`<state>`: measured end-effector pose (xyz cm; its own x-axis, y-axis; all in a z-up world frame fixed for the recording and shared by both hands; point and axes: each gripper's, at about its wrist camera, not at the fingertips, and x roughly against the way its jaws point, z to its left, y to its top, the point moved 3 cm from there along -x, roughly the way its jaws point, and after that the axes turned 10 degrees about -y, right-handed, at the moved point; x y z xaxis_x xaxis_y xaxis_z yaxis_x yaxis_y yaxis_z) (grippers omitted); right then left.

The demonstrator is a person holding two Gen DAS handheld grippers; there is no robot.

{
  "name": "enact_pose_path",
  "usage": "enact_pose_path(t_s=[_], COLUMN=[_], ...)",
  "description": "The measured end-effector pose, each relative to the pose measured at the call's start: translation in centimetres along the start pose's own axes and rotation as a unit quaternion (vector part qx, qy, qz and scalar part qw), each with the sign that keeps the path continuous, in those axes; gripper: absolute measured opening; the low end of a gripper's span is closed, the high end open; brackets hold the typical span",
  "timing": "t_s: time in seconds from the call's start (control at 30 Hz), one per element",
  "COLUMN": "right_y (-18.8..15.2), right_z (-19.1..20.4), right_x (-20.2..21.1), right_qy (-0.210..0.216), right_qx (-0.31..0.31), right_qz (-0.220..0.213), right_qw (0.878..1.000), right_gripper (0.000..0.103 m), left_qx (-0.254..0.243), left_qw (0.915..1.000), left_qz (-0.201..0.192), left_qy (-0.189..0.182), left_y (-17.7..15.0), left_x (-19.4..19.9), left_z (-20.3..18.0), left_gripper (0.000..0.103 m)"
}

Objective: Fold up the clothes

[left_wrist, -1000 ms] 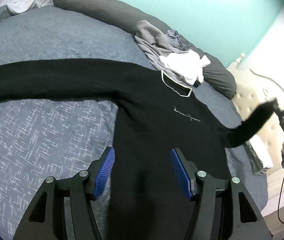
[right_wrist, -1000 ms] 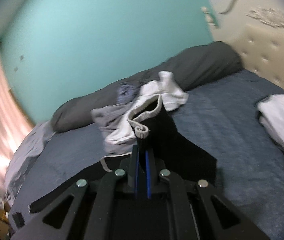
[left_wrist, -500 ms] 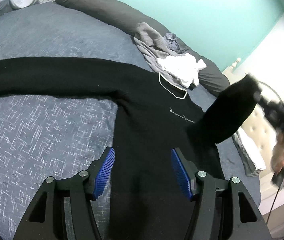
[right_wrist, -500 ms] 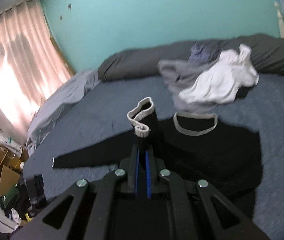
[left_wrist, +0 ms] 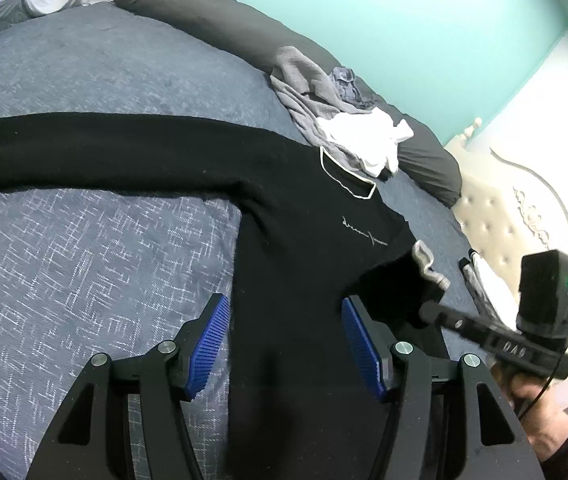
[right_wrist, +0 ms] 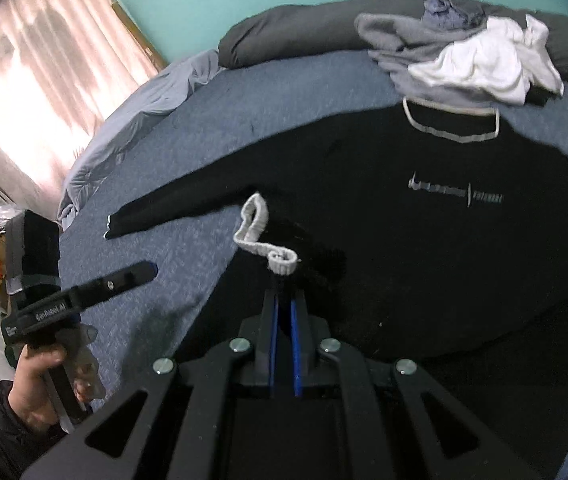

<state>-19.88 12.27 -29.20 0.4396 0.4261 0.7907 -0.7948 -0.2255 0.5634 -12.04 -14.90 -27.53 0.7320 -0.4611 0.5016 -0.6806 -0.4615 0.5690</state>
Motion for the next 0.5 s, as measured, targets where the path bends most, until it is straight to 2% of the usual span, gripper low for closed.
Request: enact_pose_path(t_s=[0.23,0.33,0.4,0.5], right_y=[-1.9,-2.3,-2.6,-3.0], right_z=[0.6,0.3,0.2,-0.3], right_x=[-1.9,-2.6,-3.0,-2.4], right_qy=[-0.001,0.009,0.009,0.028], right_qx=[0.005,-0.010,-0.016,-0.029], right_qz=[0.029,0.049,0.062,0.062], right_qw=[1.000,0.999,0.998,0.997], right_gripper=[0.006,0.010,0.013,0.027], left_qx=[-0.006,-0.011,-0.013,-0.015], left_qw=[1.0000,0.9999,0.9998,0.9998], left_qz=[0.006,0.009,0.012,0.015], left_qy=[0.002,0.003,0.003,0.003], left_y=[-0.3,-0.3,-0.4,-0.5], left_x=[-0.4,-0.6,-0.7,-0.9], left_z=[-0.2,-0.3,-0.4,-0.4], left_gripper=[0.063,0.063,0.063,0.063])
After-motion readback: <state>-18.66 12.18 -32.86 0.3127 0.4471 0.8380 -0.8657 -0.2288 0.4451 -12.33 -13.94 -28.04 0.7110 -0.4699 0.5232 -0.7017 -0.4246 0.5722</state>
